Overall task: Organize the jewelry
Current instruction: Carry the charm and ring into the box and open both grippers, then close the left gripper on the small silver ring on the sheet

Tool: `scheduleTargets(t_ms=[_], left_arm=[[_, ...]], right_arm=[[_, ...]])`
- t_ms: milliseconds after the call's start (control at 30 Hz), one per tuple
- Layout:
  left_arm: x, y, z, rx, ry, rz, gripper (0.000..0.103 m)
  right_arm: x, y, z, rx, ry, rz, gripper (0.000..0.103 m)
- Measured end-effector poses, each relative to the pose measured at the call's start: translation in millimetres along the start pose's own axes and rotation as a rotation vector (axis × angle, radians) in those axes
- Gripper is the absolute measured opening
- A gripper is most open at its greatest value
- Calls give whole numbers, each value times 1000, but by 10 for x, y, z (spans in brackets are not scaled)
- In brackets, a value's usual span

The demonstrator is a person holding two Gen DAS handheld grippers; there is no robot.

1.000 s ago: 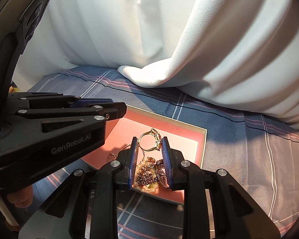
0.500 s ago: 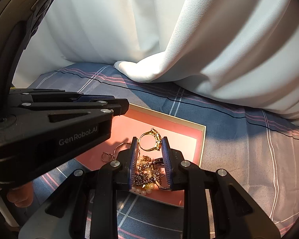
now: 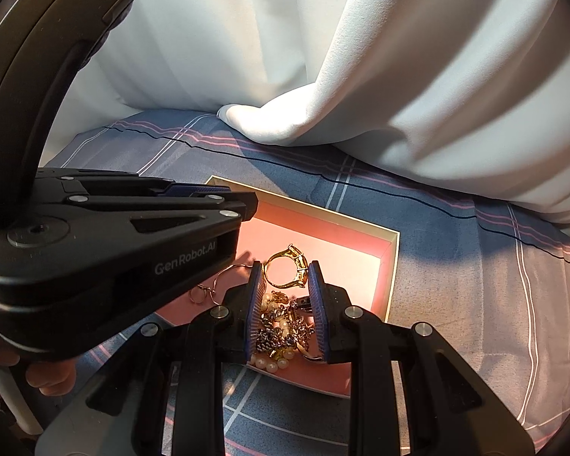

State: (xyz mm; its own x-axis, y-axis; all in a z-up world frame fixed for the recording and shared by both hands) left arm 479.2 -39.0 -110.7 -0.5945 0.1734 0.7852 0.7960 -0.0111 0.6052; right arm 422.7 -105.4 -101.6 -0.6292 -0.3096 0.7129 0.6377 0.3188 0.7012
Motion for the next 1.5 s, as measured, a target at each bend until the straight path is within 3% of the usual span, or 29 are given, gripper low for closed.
scheduleTargets(t_ms=[267,300,333,367,400,433,633,767,967,1133,1200,1267,1433,1500], left_arm=[[-85,-9,-1,1,0,27,19],[-96,-14,-3,0,0,35,25],[-104,-15,8,3,12,44,52],[-93,-4,35,11,39,40,84],[-55,20,66,20,60,16,91],[-14,42,81,25,65,-5,92],[213,43,100,34,32,-32,93],[425,-128,65,9,13,-57,94],[519,-739,-31,-40,-22,-25,94],[408,-1425,-192,-110,-55,61,92],[347,-1634,-270,-164,-54,88,83],[288,-1790,-309,-196,-54,107,68],[202,-1960,-371,-287,-13,77,59],[203,-1958,-381,-291,-29,69,41]], right_arm=[[-63,-14,-4,1,5,9,26],[-74,-21,3,3,10,15,28],[-77,-30,9,6,7,16,46],[-60,-31,12,15,-19,4,74],[-33,-34,14,28,-44,-12,82],[-13,-43,27,39,-46,-19,84],[128,-152,27,19,-35,-33,85],[266,-397,59,17,-24,-26,87],[302,-1092,259,17,9,64,87],[347,-1675,278,41,-76,133,87],[419,-1815,238,24,-86,124,87],[470,-1885,210,-19,-70,107,87],[539,-1921,253,-20,-76,92,88],[527,-1917,269,-25,-73,88,88]])
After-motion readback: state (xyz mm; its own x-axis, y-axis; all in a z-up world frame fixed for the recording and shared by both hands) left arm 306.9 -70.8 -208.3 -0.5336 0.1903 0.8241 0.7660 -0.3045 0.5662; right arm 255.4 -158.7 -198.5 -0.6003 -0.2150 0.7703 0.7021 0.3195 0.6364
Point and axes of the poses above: each gripper's, at about its wrist camera, not at the fingertips, and x roughly against the way its jaws point, z to its left, y to its top, the point moved 7 cm from there along -x, roughly the way its jaws point
